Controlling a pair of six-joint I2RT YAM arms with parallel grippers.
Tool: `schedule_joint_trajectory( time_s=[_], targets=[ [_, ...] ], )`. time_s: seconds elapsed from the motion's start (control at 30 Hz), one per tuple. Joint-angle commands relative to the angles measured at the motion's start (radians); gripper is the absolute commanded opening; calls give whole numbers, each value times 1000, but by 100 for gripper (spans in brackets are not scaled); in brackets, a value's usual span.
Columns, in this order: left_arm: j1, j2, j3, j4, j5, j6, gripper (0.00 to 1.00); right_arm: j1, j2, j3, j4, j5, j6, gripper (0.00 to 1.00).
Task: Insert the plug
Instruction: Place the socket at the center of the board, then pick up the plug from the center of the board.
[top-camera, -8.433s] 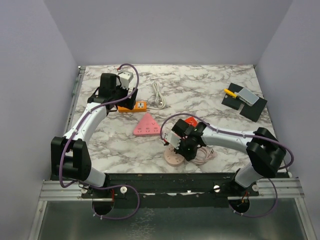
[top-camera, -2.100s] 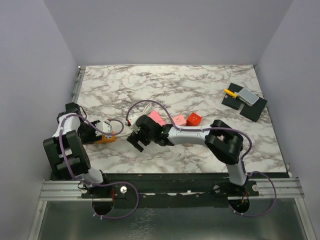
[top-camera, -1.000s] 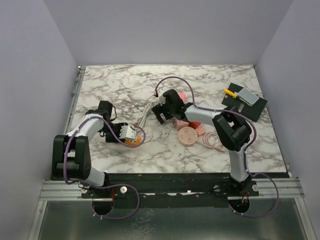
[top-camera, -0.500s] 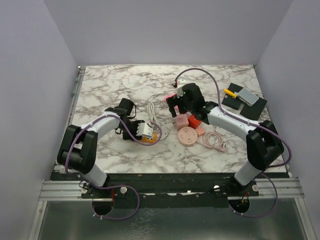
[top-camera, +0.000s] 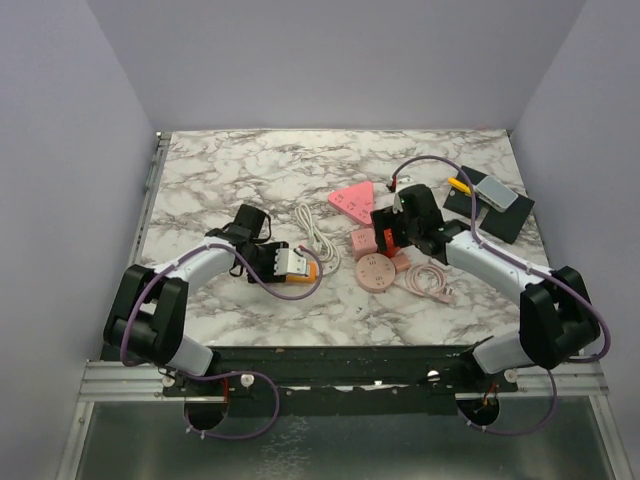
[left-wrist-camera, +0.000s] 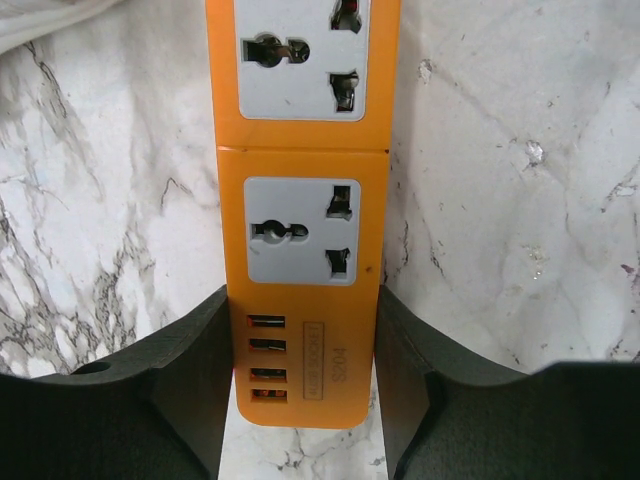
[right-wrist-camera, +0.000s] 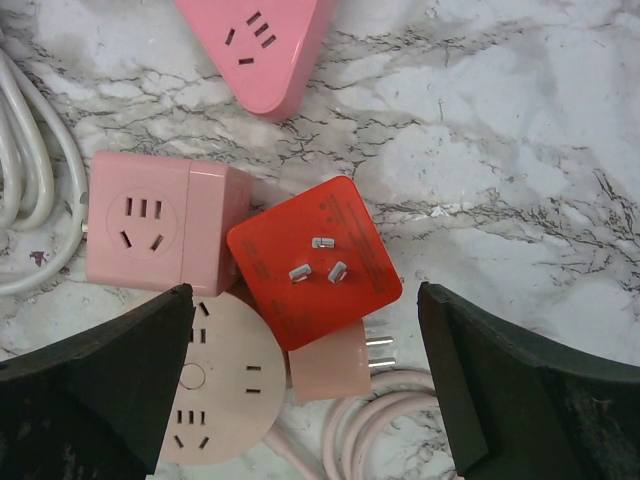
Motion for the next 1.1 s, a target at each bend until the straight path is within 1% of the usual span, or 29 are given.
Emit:
schedule_joint_trajectory(
  time_s=[0.0,0.03,0.1,0.23,0.27,0.33,0.37,0.4,0.47,0.5,0.53,0.6,0.77,0.83,0.9,0.97,1.07],
  targets=[
    [3,1,-49,-113,-48,-50,30,-13,-3,-19,-9,12,21,100],
    [3,-1,-42,-140,-49,-43,31,-16,6,-19,-4,10,22,100],
    [3,-5,-30,-177,-50,-37,39,-29,19,-28,8,-9,36,100],
    [3,-19,-30,-213,-53,-35,41,-56,46,-44,35,-39,61,100],
    [3,-23,-27,-223,-51,-36,46,-57,51,-49,40,-40,62,100],
    [3,-34,-18,-244,-45,-43,60,-56,62,-56,50,-46,59,98],
    [3,-42,-14,-254,-41,-45,71,-57,68,-58,57,-51,56,97],
    [3,-51,-7,-260,-38,-50,84,-56,74,-59,63,-53,55,96],
    [3,-75,7,-268,-31,-57,96,-56,88,-58,73,-72,45,94],
    [3,-87,17,-270,-26,-61,98,-57,94,-58,81,-80,39,93],
    [3,-99,28,-272,-21,-72,99,-56,97,-59,89,-83,37,92],
    [3,-107,64,-275,-7,-102,99,-56,105,-60,109,-100,27,87],
    [5,-137,161,-275,30,-193,99,-56,158,-28,101,-111,9,63],
    [5,-157,192,-265,46,-226,99,-56,172,-21,101,-142,0,53],
    [5,-183,217,-255,55,-248,99,-56,176,-21,107,-144,-6,50],
    [5,-203,247,-254,57,-249,99,-56,162,-27,116,-146,-15,49],
    [5,-231,283,-254,55,-209,99,-56,122,-41,137,-150,-28,48]
  ],
)
